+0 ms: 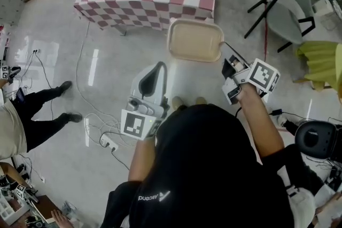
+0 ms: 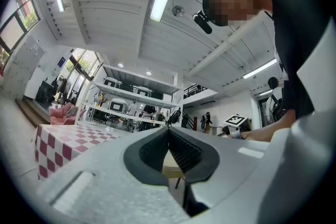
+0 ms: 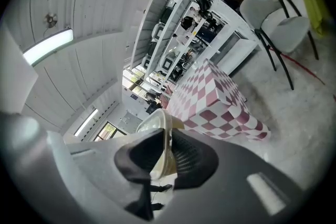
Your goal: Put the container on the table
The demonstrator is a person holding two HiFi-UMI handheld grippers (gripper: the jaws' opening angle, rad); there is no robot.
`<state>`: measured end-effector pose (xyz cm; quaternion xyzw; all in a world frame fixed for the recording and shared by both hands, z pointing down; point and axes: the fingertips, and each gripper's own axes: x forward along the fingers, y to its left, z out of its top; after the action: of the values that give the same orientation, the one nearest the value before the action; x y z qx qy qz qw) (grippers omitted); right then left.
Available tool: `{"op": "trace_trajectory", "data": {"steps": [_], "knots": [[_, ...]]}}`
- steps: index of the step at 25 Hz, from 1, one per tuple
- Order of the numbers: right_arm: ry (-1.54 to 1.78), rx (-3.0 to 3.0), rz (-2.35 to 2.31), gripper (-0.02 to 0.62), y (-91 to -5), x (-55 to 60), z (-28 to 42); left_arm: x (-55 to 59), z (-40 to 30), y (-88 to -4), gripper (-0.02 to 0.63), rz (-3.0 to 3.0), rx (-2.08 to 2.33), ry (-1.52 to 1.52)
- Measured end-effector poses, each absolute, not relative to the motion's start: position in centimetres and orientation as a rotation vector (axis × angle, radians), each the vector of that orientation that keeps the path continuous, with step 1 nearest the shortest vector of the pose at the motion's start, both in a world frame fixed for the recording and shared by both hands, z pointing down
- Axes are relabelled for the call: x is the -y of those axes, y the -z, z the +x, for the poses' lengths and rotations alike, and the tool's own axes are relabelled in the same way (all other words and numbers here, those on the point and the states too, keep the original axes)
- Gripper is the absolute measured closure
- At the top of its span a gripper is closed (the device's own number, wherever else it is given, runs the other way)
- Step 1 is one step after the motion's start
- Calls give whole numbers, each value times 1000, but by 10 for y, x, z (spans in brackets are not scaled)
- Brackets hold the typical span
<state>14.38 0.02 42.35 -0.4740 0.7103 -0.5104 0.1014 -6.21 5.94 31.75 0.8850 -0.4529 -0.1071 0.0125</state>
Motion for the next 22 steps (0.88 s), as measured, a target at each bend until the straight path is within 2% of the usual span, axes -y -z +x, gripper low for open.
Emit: {"op": "trace_trajectory", "data": {"steps": [12,16,19,22], "knots": [[1423,-2071,-1430,546,-426,47,108,-45,-128,-332,595,2789,1386,366],[1419,-2073,-1448,546,-412,93,132,4,-114,-313,597,2782,1396,369],[1418,-2070,-1432,546,-406,74,148,-17,-96,-295,595,2793,1393,391],[1441,-2038,-1418,546,-440,34,111,-56,-132,-326,597,2795,1400,299]]}}
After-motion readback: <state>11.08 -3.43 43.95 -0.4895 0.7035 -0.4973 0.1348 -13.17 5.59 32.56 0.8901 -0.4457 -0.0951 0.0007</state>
